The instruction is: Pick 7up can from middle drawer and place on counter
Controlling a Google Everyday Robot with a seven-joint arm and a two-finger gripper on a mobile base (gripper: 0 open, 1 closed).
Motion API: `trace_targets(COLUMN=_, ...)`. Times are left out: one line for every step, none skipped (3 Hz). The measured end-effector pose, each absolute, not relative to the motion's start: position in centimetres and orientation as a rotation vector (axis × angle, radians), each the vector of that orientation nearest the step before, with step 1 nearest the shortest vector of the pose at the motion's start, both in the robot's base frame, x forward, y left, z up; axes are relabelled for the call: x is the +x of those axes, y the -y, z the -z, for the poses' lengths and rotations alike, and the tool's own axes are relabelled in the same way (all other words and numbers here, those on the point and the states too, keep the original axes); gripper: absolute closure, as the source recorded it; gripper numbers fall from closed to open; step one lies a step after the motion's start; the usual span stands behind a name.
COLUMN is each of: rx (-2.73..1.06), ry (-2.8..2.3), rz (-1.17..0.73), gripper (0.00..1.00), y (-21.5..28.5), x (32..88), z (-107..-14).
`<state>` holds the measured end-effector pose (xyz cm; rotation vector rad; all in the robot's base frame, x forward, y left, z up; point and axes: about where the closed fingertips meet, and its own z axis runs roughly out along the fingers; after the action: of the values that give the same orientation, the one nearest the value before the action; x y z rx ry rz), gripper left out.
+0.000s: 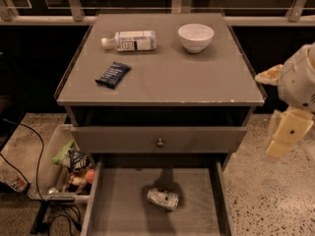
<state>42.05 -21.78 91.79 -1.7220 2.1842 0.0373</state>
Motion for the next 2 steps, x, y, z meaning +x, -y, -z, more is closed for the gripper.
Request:
trace_targets(rx=-1.717, ry=-2.110, rz=-0.101, gripper=0.00, y=21.3, x=40.9, z=-87.7)
trace_targets(rx=-1.703, ry=-2.120, rz=-0.162, gripper=0.00, y=20.7, x=39.8, z=-81.1)
